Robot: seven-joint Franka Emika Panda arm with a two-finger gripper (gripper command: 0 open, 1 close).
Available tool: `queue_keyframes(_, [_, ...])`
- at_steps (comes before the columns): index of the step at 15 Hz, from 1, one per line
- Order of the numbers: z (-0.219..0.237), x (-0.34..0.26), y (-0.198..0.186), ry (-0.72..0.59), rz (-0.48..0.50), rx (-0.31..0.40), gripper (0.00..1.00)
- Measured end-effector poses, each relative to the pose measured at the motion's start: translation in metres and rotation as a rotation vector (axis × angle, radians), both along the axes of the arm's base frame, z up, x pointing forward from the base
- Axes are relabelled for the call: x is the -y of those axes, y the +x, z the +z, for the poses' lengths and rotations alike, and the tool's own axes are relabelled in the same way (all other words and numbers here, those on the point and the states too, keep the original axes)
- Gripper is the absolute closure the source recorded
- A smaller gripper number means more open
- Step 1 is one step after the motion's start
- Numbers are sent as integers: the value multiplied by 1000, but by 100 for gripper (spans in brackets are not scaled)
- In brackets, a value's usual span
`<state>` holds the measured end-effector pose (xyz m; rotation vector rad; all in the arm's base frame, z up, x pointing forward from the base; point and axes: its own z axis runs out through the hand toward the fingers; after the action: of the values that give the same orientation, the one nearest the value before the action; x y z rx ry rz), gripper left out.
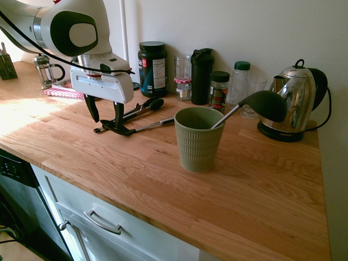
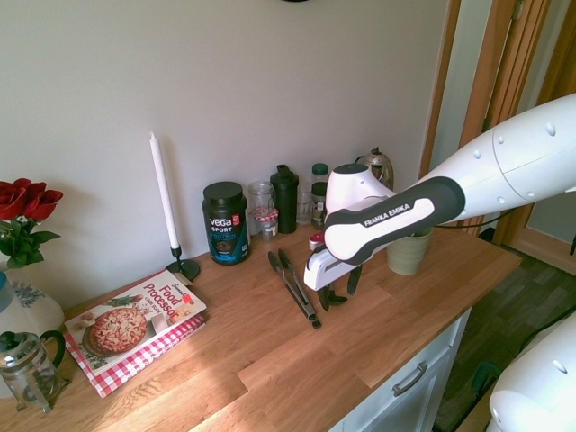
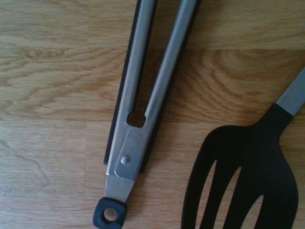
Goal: Put the tongs back in the holder
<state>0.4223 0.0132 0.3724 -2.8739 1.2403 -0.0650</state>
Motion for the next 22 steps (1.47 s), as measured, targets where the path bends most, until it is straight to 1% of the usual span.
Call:
queue_keyframes(2, [0, 0, 1, 0, -1, -1, 0])
queue_keyframes(3, [10, -2, 6, 0, -3, 10, 0])
queue_keyframes(6, [57, -22, 36, -3, -27, 67, 0])
queue_keyframes(8, [70, -39, 64, -4, -66, 87, 0])
queue_keyframes(9, [65, -48, 77, -8, -90, 87, 0])
queue_keyframes(12, [31, -73, 111, -37, -135, 79, 0])
queue_keyframes(14, [13, -75, 126, -54, -154, 78, 0])
queue_keyframes(15, [8, -73, 131, -55, -155, 81, 100])
queue_keyframes(19, [-11, -73, 145, -33, -140, 111, 100])
queue_keyframes(22, [-17, -71, 156, -30, -127, 118, 100])
